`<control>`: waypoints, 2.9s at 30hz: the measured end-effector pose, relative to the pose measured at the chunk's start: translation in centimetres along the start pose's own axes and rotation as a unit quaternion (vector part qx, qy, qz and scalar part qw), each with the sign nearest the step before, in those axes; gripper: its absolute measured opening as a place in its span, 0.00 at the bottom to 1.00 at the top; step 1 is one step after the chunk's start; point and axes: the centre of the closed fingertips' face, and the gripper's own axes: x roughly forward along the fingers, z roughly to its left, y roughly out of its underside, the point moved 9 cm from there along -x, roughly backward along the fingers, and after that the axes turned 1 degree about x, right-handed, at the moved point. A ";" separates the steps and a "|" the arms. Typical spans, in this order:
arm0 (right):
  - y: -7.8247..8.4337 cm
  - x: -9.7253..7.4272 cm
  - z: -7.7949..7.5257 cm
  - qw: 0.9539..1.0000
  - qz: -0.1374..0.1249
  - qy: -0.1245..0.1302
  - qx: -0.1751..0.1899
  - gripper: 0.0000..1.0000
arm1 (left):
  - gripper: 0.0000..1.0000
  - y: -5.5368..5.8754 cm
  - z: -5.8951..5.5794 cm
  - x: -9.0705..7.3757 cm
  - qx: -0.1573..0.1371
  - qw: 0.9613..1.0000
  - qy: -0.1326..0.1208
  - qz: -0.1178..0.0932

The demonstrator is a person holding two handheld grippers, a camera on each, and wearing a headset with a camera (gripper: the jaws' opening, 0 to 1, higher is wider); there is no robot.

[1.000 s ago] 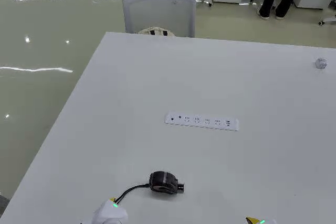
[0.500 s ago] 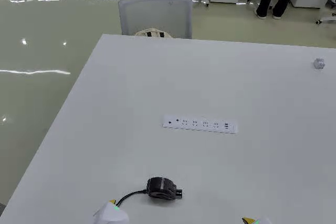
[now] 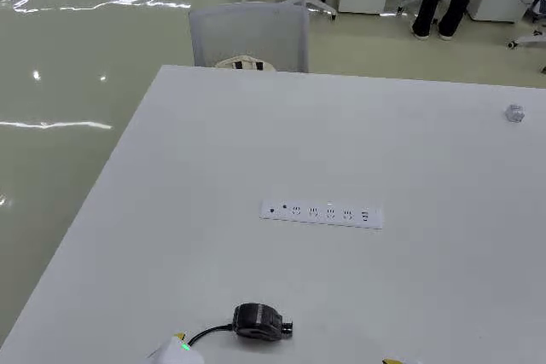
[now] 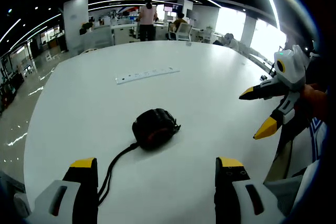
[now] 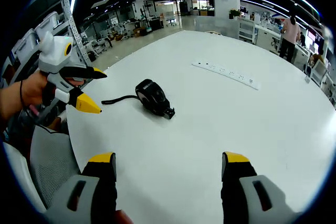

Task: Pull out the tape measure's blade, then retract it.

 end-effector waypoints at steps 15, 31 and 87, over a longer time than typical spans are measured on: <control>-0.9 1.3 -0.9 1.000 0.005 -0.007 -0.024 0.82 | 0.89 -0.6 1.0 1.3 0.012 1.000 0.005 0.004; -1.8 3.2 -1.7 0.996 -0.004 -0.033 -0.080 0.78 | 0.84 -1.8 1.7 3.2 0.049 0.998 0.018 0.017; -2.3 9.8 -4.0 0.958 0.032 -0.123 -0.256 0.57 | 0.68 -4.7 1.1 11.0 0.319 0.936 0.130 0.068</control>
